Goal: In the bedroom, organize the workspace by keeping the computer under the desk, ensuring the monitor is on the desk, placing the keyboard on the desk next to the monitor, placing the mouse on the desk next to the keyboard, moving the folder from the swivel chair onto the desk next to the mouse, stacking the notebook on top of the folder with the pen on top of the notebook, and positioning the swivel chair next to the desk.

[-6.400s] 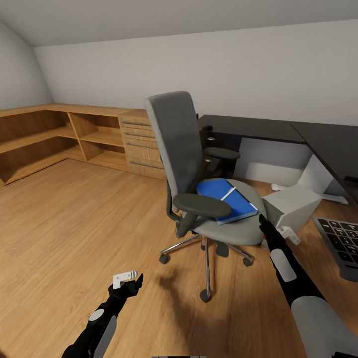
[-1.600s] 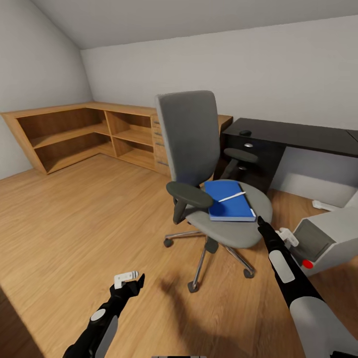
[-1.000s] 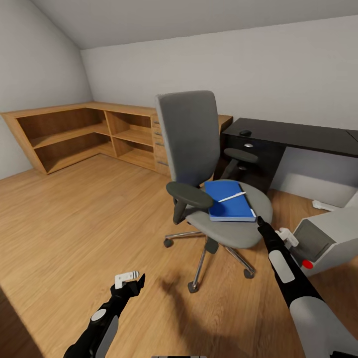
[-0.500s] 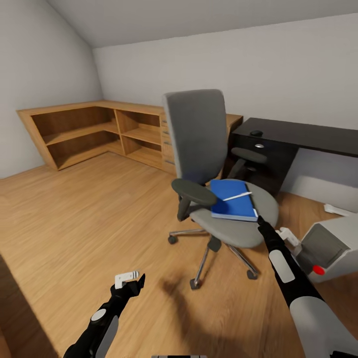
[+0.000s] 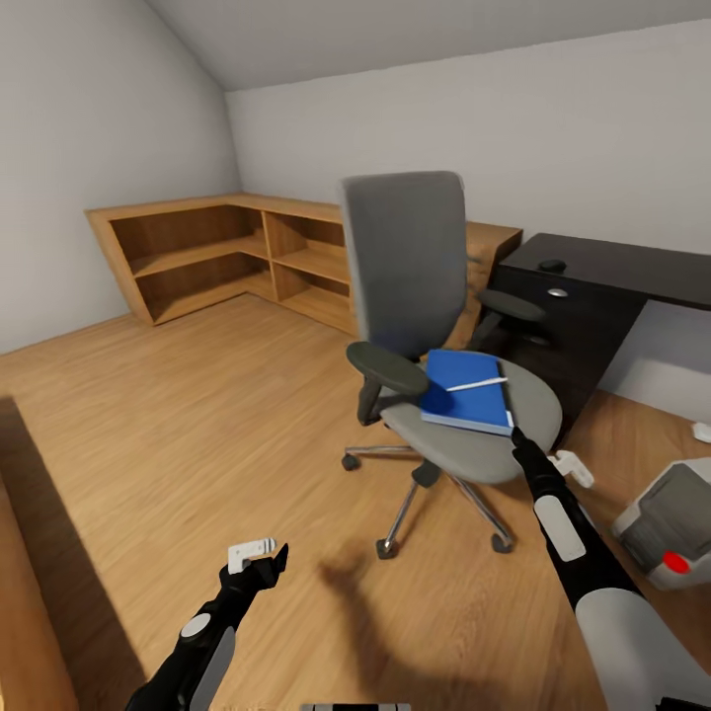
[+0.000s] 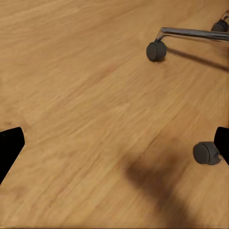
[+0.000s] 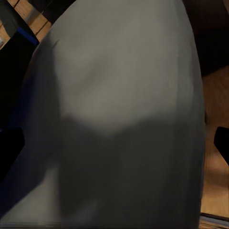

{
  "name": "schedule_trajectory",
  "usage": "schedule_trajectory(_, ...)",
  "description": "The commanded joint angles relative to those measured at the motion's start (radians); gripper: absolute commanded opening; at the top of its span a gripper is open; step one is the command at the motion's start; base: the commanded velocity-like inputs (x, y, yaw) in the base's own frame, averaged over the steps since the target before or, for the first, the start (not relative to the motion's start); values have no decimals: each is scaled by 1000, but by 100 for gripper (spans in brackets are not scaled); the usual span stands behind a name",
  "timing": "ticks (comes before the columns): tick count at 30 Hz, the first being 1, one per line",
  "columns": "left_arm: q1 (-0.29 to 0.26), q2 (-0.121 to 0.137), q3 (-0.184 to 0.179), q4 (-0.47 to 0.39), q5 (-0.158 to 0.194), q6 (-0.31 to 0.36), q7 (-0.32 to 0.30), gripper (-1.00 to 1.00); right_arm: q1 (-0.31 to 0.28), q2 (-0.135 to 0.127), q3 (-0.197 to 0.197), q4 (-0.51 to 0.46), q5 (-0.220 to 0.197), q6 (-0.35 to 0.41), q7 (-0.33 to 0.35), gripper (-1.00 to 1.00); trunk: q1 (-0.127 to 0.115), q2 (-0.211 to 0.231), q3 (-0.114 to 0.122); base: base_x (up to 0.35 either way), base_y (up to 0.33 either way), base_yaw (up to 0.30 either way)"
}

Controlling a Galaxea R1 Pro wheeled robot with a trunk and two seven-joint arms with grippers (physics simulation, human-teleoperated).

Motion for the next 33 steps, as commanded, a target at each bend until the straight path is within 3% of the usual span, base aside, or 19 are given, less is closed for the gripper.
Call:
schedule_trajectory(1, -1, -1, 4, 1, 9, -1, -9, 100, 1, 0, 7, 10, -17, -2, -2, 100, 0, 0, -2, 0, 0, 236)
schedule_trajectory(33, -1, -1, 6, 20, 10, -2, -3, 100, 1, 0, 6, 10, -17, -3, -1, 100, 0, 0, -33, 0, 0, 209)
